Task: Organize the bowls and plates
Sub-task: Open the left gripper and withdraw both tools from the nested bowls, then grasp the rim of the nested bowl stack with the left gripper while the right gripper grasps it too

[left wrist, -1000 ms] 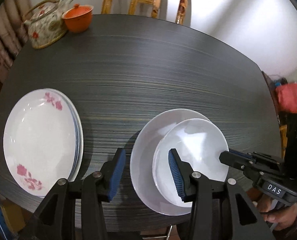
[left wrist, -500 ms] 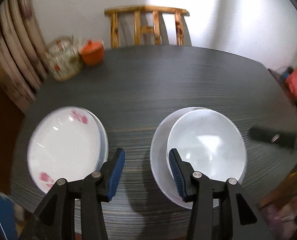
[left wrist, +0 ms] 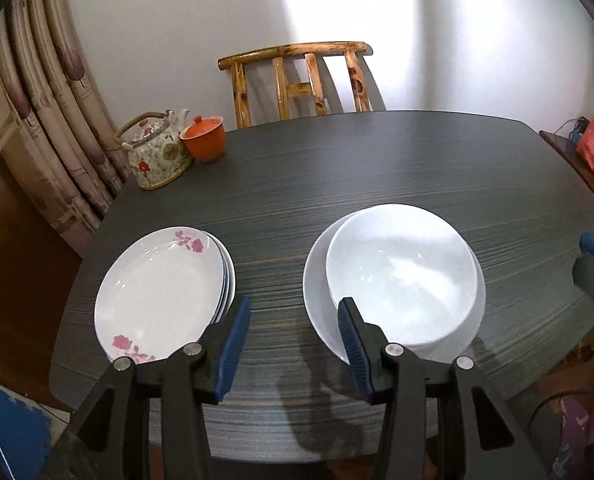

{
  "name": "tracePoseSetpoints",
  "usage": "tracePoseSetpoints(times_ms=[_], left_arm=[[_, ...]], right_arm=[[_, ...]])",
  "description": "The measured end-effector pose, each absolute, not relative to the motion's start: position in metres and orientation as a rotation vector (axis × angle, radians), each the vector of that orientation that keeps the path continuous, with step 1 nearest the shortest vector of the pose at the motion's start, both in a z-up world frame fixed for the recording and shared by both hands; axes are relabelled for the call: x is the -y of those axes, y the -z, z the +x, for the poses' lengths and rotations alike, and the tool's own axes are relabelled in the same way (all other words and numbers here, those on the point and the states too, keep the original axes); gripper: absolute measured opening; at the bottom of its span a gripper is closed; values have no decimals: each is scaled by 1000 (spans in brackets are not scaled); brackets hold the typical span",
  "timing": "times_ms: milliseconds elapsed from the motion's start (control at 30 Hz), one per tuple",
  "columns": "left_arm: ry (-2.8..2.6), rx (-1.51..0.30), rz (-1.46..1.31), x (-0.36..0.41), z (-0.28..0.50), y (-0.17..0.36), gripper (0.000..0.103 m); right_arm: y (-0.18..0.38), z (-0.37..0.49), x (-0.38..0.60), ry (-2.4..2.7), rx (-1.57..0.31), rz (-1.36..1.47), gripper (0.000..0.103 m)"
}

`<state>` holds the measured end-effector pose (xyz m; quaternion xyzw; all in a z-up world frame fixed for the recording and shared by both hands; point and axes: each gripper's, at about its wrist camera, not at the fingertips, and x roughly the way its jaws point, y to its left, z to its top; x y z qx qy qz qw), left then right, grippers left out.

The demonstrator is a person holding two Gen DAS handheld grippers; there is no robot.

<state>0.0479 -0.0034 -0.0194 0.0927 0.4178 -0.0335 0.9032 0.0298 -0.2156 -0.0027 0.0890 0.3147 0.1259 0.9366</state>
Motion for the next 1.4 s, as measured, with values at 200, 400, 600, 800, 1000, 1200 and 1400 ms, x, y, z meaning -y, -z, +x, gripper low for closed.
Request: tracePoseSetpoints(times_ms=[200, 400, 600, 800, 1000, 1200, 1400], left_arm=[[52, -870, 132, -5, 31, 17, 47], [55, -868, 98, -12, 12, 19, 47], [87, -827, 103, -6, -13, 13, 47], [98, -812, 110, -6, -21, 15, 47], [212, -820, -15, -24, -14, 19, 47], [226, -949, -126, -48, 19, 24, 47], [296, -1007, -130, -44, 49, 29, 47]], right_arm=[[8, -12, 215, -223, -608, 175, 89], [13, -61, 202, -230, -602, 125, 103], [10, -86, 194, -298, -611, 104, 103], [17, -78, 210, -367, -674, 256, 103], [22, -41, 228, -372, -810, 395, 103], [6, -10, 225, -341, -784, 369, 103], [9, 31, 211, -389, -861, 287, 101]])
